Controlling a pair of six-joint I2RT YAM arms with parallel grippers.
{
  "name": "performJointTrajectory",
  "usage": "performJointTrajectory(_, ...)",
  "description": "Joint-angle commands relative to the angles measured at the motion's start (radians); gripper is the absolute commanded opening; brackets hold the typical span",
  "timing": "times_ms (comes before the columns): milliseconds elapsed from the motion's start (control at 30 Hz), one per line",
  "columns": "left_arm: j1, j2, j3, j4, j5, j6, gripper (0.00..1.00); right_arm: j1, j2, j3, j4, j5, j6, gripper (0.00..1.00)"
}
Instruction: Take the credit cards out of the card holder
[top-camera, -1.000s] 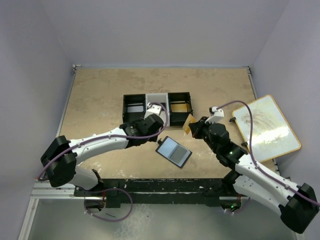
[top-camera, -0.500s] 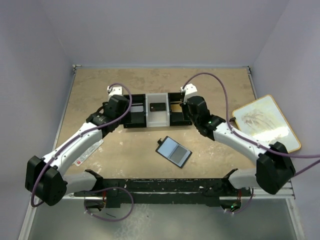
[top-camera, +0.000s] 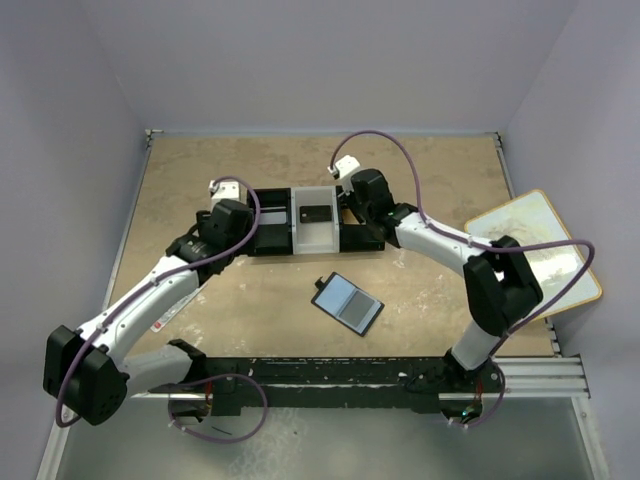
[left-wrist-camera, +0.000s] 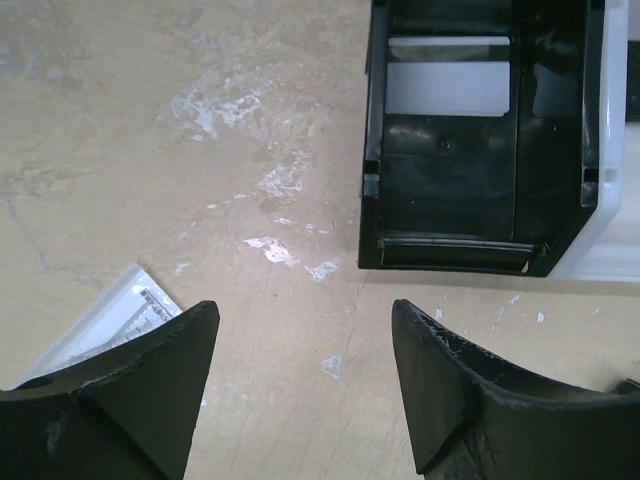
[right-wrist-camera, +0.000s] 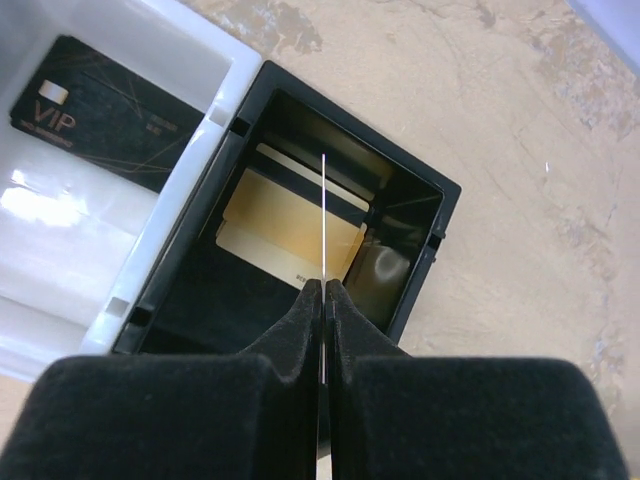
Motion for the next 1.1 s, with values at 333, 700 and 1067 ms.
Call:
performJointTrajectory(333, 0.006, -0.055, 0.01, 0.015, -0.126, 0.006, 0.7, -0.037, 0.157, 0.089, 0.055, 0.034, -0.283, 0.0)
performJointTrajectory(700, 0.006, -0.049, 0.009, 0.016, -0.127, 0.005, 0.71, -0.042, 0.237, 0.134, 0.051, -0.055, -0.32, 0.03)
performJointTrajectory(1067, 0.006, -0.036, 0.011, 0.015, -0.119, 0.008, 0.71, -0.058, 0.245, 0.14, -0.005, -0.158, -0.347, 0.09)
